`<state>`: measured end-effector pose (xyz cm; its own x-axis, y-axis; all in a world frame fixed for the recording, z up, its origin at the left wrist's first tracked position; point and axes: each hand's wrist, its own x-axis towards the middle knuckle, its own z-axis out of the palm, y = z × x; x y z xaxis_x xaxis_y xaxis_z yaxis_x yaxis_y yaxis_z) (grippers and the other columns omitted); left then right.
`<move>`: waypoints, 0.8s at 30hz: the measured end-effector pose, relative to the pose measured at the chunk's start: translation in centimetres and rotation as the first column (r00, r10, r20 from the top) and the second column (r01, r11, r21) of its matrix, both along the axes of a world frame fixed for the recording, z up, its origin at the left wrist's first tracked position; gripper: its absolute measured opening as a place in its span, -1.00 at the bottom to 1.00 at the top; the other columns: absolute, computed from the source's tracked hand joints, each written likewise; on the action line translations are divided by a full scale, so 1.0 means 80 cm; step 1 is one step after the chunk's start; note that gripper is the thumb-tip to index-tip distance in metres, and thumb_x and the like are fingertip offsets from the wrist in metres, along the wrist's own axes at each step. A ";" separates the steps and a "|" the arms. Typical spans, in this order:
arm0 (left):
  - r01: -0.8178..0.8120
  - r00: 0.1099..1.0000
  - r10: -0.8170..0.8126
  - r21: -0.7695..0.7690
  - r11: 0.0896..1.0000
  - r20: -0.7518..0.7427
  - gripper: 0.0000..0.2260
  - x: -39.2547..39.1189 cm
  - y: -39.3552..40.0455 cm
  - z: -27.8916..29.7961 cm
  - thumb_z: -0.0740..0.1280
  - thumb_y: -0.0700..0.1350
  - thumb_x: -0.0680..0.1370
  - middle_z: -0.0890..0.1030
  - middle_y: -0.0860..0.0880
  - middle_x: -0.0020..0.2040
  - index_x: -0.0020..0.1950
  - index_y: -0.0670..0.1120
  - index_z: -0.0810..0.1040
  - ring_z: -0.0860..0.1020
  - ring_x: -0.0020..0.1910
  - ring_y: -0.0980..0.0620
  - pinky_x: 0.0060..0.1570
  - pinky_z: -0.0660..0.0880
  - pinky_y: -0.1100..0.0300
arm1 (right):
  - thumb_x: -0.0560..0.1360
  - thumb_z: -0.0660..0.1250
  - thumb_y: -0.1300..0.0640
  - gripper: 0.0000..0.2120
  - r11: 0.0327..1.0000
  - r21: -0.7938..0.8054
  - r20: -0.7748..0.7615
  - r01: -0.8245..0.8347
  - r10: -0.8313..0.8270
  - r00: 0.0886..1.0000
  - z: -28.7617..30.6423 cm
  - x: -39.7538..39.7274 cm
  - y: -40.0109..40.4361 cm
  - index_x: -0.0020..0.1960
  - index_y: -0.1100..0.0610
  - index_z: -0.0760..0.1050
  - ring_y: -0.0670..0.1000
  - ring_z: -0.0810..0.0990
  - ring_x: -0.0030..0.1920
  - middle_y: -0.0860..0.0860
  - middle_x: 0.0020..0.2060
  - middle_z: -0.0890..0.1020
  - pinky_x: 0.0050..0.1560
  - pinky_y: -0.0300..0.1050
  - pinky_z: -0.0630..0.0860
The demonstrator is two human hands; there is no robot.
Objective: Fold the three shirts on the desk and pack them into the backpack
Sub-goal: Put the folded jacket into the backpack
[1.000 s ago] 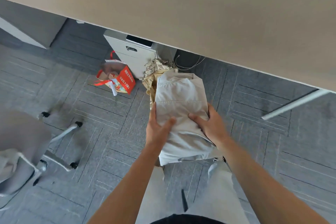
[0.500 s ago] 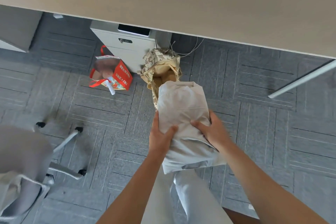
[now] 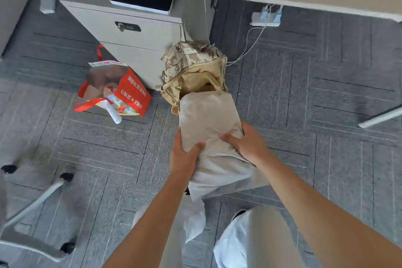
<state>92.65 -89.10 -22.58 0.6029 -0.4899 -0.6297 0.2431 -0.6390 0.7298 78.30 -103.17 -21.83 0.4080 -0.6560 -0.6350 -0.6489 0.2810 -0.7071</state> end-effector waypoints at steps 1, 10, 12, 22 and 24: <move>-0.011 1.000 0.011 -0.013 1.000 -0.002 -0.28 0.009 -0.007 -0.024 0.52 -0.05 0.52 0.56 0.08 0.35 0.62 0.11 0.29 0.57 0.27 0.02 0.25 0.49 0.09 | 0.51 0.53 -0.12 -0.45 1.000 -0.008 -0.003 -0.020 0.020 1.000 -0.022 0.011 -0.008 0.43 -0.09 0.46 -0.12 0.56 0.04 -0.19 0.11 0.60 -0.15 -0.40 0.37; -0.022 1.000 0.021 -0.070 0.997 -0.024 -0.36 0.090 -0.073 -0.194 0.52 0.12 0.36 0.68 0.10 0.15 0.43 0.26 0.45 0.67 0.11 0.00 0.21 0.60 -0.14 | 0.49 0.54 -0.13 -0.37 0.987 -0.089 -0.064 -0.130 0.125 0.990 -0.185 0.102 -0.094 0.48 0.03 0.47 0.14 0.60 0.28 0.04 0.30 0.63 0.31 0.04 0.51; 0.002 1.000 -0.003 -0.069 0.998 -0.002 -0.44 0.098 -0.086 -0.222 0.52 0.11 0.40 0.68 0.08 0.13 0.38 0.23 0.49 0.66 0.10 -0.02 0.21 0.59 -0.13 | 0.51 0.53 -0.07 -0.46 0.984 -0.100 -0.072 -0.148 0.141 0.987 -0.203 0.112 -0.107 0.42 0.05 0.50 0.15 0.60 0.26 0.05 0.25 0.64 0.30 0.05 0.51; -0.036 0.987 0.049 -0.088 0.995 0.151 -0.53 0.102 -0.097 -0.273 0.48 -0.06 0.53 0.61 0.09 0.08 0.41 0.07 0.45 0.57 -0.06 0.19 -0.18 0.47 0.30 | 0.51 0.54 -0.08 -0.50 0.975 -0.118 -0.105 -0.190 0.178 0.978 -0.263 0.132 -0.127 0.37 0.07 0.56 0.11 0.59 0.18 0.03 0.16 0.63 0.19 -0.06 0.50; -0.034 0.986 0.045 -0.068 0.997 0.159 -0.53 0.104 -0.087 -0.271 0.50 0.01 0.46 0.61 0.11 0.05 0.34 0.11 0.48 0.62 0.03 0.04 0.02 0.56 0.13 | 0.49 0.56 -0.08 -0.42 0.979 -0.091 -0.111 -0.183 0.172 0.979 -0.275 0.138 -0.120 0.41 0.11 0.53 0.14 0.60 0.23 0.08 0.25 0.63 0.21 -0.04 0.52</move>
